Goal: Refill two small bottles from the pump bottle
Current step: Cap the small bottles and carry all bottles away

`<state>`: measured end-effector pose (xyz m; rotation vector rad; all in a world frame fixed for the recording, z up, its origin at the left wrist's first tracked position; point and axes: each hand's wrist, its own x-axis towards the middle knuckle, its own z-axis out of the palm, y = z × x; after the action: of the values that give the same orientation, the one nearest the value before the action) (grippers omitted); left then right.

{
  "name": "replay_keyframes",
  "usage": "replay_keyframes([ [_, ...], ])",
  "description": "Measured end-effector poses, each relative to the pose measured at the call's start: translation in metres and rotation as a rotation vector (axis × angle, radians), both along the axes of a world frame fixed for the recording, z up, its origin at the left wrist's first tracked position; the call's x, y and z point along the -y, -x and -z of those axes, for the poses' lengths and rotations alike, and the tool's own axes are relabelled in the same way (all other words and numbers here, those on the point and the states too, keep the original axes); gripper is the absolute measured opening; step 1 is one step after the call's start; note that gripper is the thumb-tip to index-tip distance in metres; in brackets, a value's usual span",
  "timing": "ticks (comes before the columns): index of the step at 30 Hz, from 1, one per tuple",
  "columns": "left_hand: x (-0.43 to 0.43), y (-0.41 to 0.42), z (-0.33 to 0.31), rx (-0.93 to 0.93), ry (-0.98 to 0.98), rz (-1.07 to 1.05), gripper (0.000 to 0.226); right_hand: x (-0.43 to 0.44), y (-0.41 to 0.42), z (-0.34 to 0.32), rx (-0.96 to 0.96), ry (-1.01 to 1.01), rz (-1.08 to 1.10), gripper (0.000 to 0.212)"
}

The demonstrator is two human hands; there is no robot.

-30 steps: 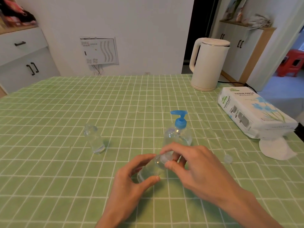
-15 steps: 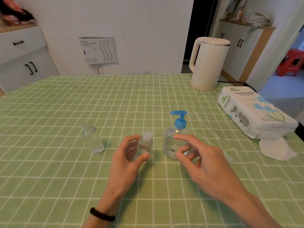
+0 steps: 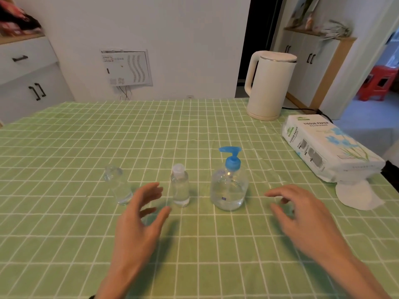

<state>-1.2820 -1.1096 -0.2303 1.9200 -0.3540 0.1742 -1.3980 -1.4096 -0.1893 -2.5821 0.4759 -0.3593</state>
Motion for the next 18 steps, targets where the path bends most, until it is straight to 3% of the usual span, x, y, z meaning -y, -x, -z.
replay_keyframes([
  [3, -0.015, -0.006, -0.003, 0.155, -0.017, -0.272, 0.048, 0.019, 0.005, 0.006, -0.138, 0.166, 0.106, 0.039],
  [6, -0.024, -0.019, -0.006, 0.132, -0.098, -0.420, 0.072, 0.023, 0.006, 0.015, -0.247, 0.191, 0.139, 0.047],
  [10, -0.030, -0.029, -0.003, 0.087, -0.178, -0.302, 0.071, 0.027, 0.006, 0.026, -0.237, 0.176, 0.150, 0.044],
  [13, -0.035, -0.037, -0.005, -0.047, -0.040, -0.188, 0.076, 0.030, 0.008, 0.031, -0.201, 0.152, 0.164, 0.037],
  [18, -0.041, -0.045, 0.000, -0.068, -0.039, -0.210, 0.062, 0.032, 0.010, 0.032, -0.127, 0.163, 0.178, 0.022],
])
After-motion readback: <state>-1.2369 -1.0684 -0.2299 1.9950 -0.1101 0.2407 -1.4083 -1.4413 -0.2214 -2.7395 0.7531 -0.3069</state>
